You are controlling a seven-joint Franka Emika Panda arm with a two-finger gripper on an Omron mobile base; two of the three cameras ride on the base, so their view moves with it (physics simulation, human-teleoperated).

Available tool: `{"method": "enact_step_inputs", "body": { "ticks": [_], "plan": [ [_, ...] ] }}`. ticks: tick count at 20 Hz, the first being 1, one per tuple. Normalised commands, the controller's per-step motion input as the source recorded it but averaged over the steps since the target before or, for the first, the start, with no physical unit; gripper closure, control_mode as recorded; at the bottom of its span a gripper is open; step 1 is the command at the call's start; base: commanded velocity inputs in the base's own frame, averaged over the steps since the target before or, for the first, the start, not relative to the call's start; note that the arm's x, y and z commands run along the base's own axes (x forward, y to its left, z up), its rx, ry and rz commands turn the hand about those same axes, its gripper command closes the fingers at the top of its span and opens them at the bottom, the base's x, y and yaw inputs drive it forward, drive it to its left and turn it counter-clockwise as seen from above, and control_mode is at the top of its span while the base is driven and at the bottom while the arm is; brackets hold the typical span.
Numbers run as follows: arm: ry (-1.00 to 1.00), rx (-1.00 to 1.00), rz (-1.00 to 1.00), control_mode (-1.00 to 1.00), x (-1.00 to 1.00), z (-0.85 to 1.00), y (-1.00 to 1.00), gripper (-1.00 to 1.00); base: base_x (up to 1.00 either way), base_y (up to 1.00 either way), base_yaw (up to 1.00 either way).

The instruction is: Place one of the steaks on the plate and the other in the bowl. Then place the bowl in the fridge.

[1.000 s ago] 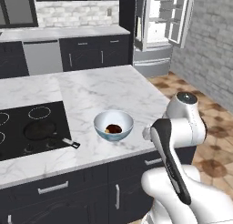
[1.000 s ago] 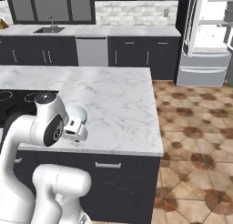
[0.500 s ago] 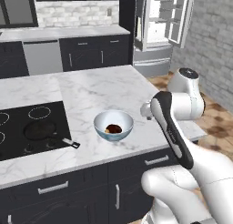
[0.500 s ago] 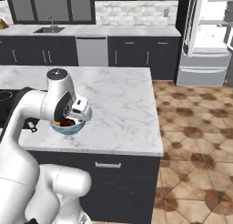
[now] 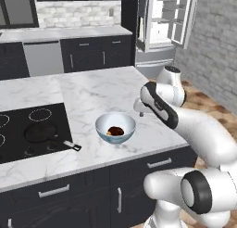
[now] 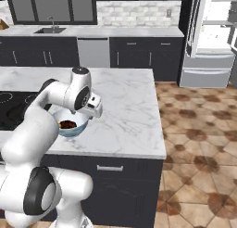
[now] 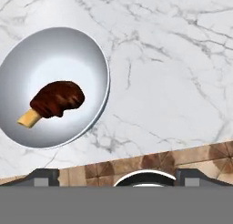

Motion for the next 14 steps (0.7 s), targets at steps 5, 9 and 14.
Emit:
{"method": "enact_step_inputs", "body": {
  "ticks": [5, 9, 14],
  "plan": [
    [0.13, -0.02, -0.03, -1.00, 0.53, -0.32, 0.27, -1.00, 0.00, 0.00, 0.00],
    [0.13, -0.07, -0.08, -1.00, 0.41, -0.22, 0.30, -1.00, 0.00, 0.00, 0.00],
    [0.10, -0.04, -0.07, -1.00, 0.33, -0.40, 0.18, -1.00, 0.00, 0.00, 0.00]
  ]
}}
